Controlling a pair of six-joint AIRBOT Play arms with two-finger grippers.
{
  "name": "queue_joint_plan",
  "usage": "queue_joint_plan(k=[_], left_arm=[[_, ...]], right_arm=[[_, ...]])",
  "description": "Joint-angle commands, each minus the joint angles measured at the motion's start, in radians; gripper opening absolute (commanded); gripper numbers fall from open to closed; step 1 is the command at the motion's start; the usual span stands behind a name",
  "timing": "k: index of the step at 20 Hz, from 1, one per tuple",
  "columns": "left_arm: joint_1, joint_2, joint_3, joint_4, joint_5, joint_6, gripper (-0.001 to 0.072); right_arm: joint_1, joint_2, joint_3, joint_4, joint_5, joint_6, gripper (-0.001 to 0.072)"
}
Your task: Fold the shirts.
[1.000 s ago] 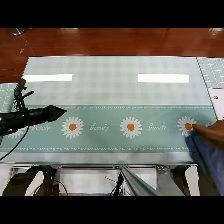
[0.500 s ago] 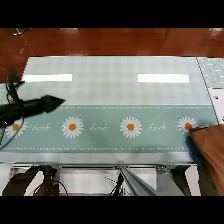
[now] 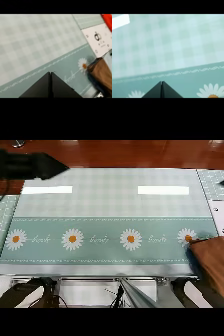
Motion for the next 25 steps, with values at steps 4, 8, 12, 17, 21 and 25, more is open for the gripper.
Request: queue_joint_plan(k=[4,8,12,17,21,25], left_arm=[[-0.312,-0.033,-0.315,0.462,0.172,-0.227,0.0018],[-0.251,-0.069,-0.354,0.465,0.323,-0.25,0.0018],[-0.209,-0.071,-0.354,0.466,0.271,-0.249,0.0018],[-0.211,-0.076,-0.354,0.465,0.252,-0.249,0.0018],[-0.211,-0.077,-0.354,0.465,0.252,-0.249,0.0018],[-0.211,-0.082,-0.354,0.465,0.252,-0.249,0.0019]], right_arm=[[0.451,-0.059,-0.433,-0.39,-0.267,0.186,0.0026],[0.451,-0.169,-0.393,-0.387,-0.295,0.183,0.0026],[0.451,-0.179,-0.388,-0.371,-0.327,0.19,0.0026],[0.451,-0.179,-0.388,-0.37,-0.328,0.19,0.0026],[0.451,-0.179,-0.388,-0.37,-0.328,0.19,0.0026],[0.451,-0.179,-0.388,-0.37,-0.328,0.19,0.0026]])
